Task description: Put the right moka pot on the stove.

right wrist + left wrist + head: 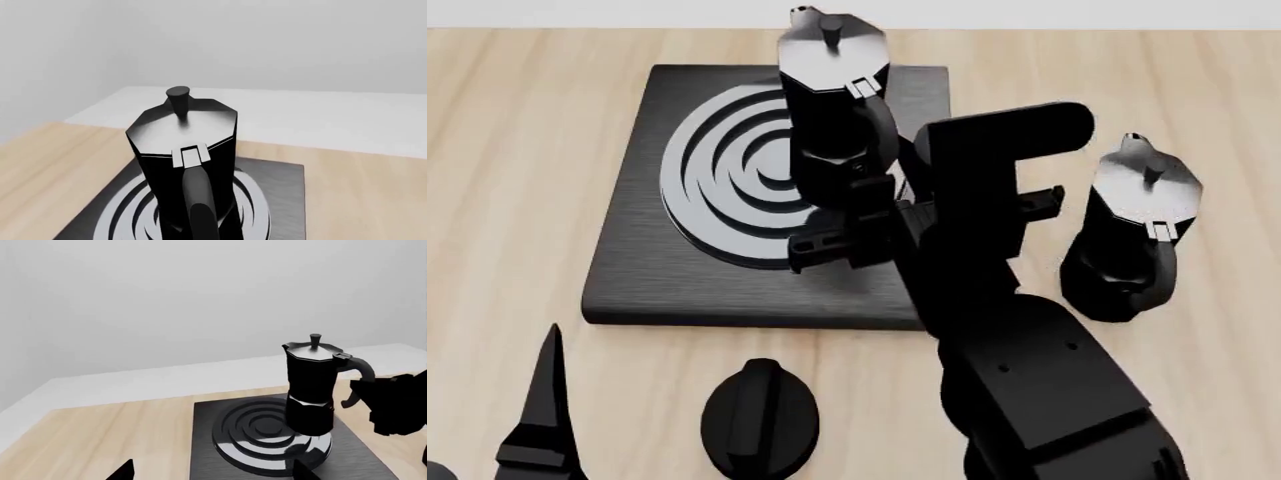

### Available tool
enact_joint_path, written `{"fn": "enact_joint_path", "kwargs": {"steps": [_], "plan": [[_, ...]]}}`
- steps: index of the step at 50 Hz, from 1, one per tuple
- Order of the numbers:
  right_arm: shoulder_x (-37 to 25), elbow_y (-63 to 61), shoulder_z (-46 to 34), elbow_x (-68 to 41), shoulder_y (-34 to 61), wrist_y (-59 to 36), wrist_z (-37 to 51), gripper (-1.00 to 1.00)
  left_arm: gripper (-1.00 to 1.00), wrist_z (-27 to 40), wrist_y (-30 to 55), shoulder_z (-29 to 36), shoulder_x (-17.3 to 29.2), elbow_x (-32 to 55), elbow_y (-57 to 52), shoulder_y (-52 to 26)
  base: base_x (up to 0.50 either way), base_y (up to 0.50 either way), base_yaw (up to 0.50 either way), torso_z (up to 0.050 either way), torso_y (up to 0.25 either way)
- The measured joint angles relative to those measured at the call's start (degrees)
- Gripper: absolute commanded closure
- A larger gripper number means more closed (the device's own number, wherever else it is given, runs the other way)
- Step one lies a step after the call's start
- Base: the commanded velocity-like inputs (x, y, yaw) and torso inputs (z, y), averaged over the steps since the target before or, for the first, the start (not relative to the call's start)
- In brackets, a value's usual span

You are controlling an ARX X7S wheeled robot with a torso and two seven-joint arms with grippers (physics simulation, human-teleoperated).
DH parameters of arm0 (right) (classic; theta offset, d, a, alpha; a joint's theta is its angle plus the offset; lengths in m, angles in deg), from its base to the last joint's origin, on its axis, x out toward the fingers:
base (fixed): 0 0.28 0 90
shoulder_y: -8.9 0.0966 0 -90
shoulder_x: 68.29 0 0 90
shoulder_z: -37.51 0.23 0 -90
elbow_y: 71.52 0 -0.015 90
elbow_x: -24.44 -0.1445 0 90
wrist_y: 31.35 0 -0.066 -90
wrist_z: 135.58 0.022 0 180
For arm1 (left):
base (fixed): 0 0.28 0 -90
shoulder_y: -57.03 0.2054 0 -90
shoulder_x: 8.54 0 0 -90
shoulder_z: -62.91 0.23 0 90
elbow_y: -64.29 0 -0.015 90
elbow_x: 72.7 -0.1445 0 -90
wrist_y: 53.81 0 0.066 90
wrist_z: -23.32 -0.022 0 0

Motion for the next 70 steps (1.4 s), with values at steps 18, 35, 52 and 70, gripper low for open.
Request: {"fn": "enact_joint_path", "kwargs": {"steps": [18,35,52,70], "plan": [[4.52,11.79,-2.57,2.95,5.39,4.87,-2.15,1.0,-1.0,-0.01,-0.52,0.21,0.23,-0.07,-0.04,0.01,0.0,0.0,0.0,0.001,0.001],[8.94,25.3,-4.61,5.14,10.4,11.28,-4.48,1.0,-1.0,0.03,-0.83,0.47,0.43,-0.16,-0.06,-0.13,0.0,0.0,0.0,0.0,0.001],[12.6,41.76,-10.86,2.2,15.65,21.02,-5.92,1.0,-1.0,0.07,-1.29,0.68,0.69,-0.23,-0.2,-0.12,0.0,0.0,0.0,0.001,0.001],[12.68,50.48,-23.82,-9.11,19.94,29.21,-4.52,-1.0,-1.0,0.27,-1.47,0.89,0.86,-0.04,-0.27,-0.38,0.0,0.0,0.0,0.0,0.0]]}}
